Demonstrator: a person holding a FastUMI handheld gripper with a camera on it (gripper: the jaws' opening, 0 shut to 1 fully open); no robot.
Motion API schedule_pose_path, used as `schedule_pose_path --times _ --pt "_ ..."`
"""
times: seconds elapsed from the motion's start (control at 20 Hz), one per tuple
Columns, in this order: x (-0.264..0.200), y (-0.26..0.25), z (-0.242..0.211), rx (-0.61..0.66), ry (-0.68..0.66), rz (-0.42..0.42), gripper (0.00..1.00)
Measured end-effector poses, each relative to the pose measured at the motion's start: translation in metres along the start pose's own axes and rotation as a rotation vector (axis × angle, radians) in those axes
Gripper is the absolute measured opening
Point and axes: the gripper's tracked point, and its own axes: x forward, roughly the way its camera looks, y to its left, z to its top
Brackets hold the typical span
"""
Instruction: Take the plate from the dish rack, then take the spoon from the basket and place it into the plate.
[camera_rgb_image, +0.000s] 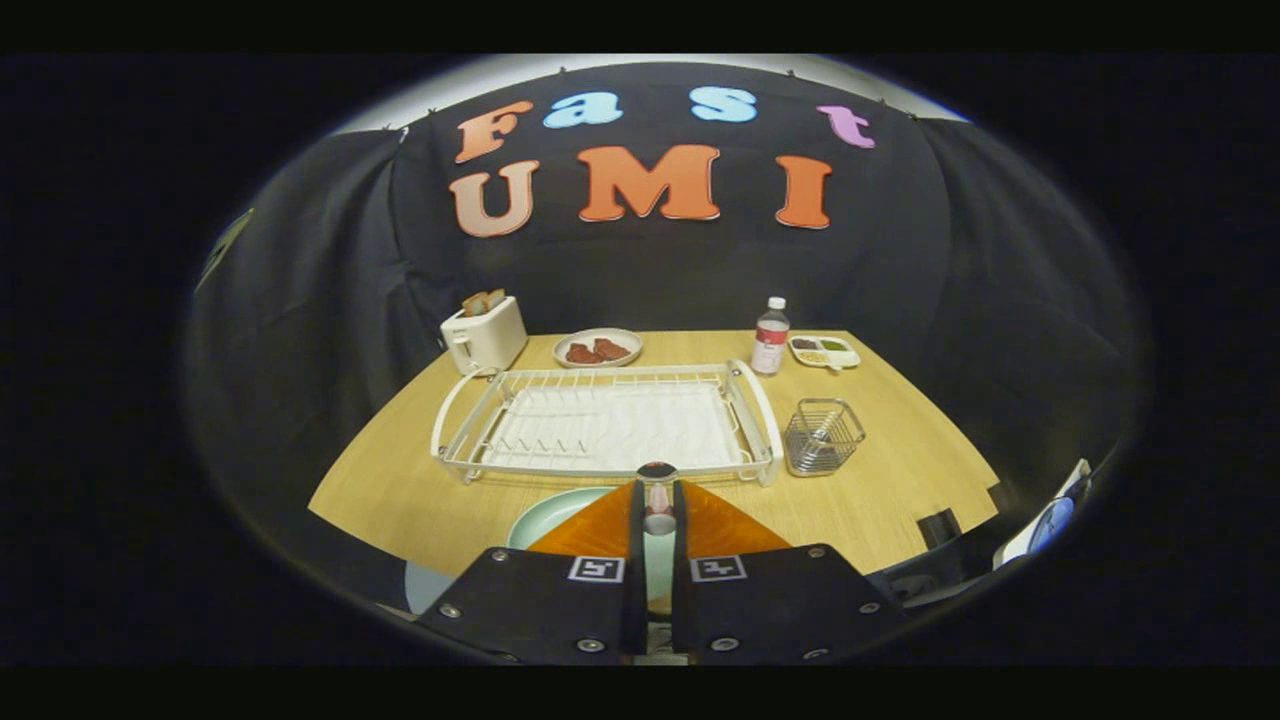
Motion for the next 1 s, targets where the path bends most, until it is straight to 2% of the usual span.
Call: schedule_pose_path --times 0.6,1.0 --pt "0.039 0.046 -0.062 -0.073 0.117 0.111 0.1" --pt "0.051 0.049 -0.09 -0.164 0.177 0.146 0.11"
